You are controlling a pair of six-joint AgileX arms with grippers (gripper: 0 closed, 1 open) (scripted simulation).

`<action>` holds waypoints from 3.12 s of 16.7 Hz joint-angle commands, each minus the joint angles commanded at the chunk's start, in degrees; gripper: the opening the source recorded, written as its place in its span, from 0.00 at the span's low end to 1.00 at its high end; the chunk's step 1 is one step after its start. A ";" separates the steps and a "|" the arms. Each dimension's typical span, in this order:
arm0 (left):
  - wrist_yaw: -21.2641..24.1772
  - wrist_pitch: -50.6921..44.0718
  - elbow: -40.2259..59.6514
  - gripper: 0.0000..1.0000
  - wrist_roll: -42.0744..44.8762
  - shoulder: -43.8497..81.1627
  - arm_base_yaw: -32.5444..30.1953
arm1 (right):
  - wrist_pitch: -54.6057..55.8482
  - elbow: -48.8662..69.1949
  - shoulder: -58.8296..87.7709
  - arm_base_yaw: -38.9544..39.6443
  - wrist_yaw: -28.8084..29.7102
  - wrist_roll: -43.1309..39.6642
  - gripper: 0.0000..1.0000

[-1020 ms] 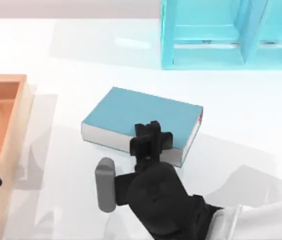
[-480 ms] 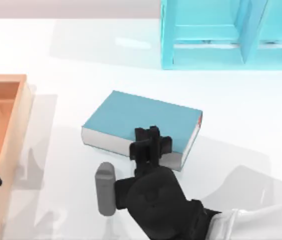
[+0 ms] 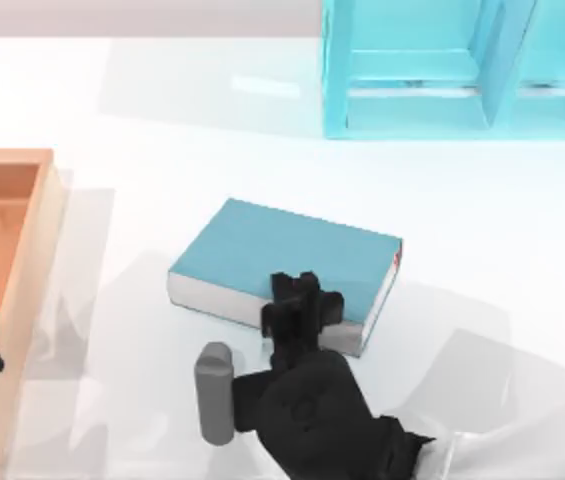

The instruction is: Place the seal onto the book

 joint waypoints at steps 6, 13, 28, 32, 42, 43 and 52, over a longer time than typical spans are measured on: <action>0.00 0.00 0.00 1.00 0.00 0.00 0.00 | 0.00 0.00 0.00 0.00 0.00 0.00 0.38; 0.00 0.00 0.00 1.00 0.00 0.00 0.00 | 0.00 0.00 0.00 0.00 0.00 0.00 0.90; 0.00 0.00 0.00 1.00 0.00 0.00 0.00 | -6.34 0.52 -1.22 6.55 3.32 6.51 1.00; 0.00 0.00 0.00 1.00 0.00 0.00 0.00 | -19.44 1.33 -3.40 18.61 9.66 19.78 1.00; 0.00 0.00 0.00 1.00 0.00 0.00 0.00 | -43.74 2.84 -7.67 28.18 22.43 36.68 1.00; 0.00 0.00 0.00 1.00 0.00 0.00 0.00 | -43.74 2.84 -7.67 28.18 22.43 36.68 1.00; 0.00 0.00 0.00 1.00 0.00 0.00 0.00 | -44.03 -2.55 -18.34 17.00 13.98 40.32 1.00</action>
